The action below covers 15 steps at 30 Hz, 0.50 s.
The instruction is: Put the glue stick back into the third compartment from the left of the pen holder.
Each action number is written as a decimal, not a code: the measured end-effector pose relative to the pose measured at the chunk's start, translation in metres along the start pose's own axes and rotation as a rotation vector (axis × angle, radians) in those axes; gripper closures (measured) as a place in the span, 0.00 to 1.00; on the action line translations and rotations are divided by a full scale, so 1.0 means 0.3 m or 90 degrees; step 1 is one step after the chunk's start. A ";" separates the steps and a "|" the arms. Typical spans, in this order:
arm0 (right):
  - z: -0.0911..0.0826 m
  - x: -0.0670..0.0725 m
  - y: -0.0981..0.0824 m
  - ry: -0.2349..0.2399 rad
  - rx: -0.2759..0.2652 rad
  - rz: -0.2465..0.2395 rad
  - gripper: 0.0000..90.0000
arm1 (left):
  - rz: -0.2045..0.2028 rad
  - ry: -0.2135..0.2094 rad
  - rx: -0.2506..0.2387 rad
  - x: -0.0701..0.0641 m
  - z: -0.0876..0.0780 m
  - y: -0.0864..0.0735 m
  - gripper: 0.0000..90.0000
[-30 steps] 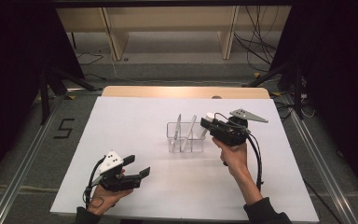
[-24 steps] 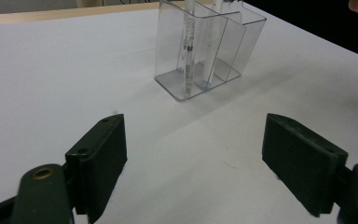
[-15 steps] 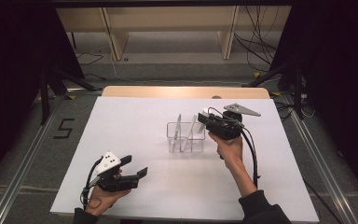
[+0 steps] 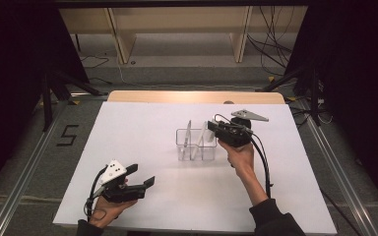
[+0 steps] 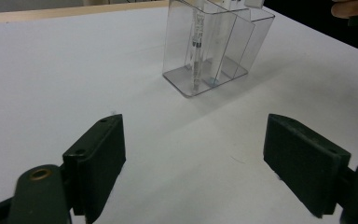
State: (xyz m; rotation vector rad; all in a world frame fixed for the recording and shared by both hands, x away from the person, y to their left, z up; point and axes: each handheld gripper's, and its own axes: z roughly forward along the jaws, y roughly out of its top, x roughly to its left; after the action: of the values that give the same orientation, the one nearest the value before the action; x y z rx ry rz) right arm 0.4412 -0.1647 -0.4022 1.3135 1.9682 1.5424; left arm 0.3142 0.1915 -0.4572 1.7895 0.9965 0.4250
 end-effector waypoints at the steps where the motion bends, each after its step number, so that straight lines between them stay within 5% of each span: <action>1: 0.002 -0.001 -0.001 0.000 0.003 0.002 0.75 | 0.000 0.000 0.000 0.000 0.000 0.000 0.22; 15: 0.026 0.001 -0.020 -0.018 0.031 -0.015 0.75 | -0.001 0.003 -0.001 0.006 -0.003 0.000 0.22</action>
State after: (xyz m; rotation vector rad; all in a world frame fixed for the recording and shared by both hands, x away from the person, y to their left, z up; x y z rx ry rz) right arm 0.4439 -0.1597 -0.4104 1.3183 2.0079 1.4657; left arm 0.3145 0.1935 -0.4570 1.7867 1.0003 0.4283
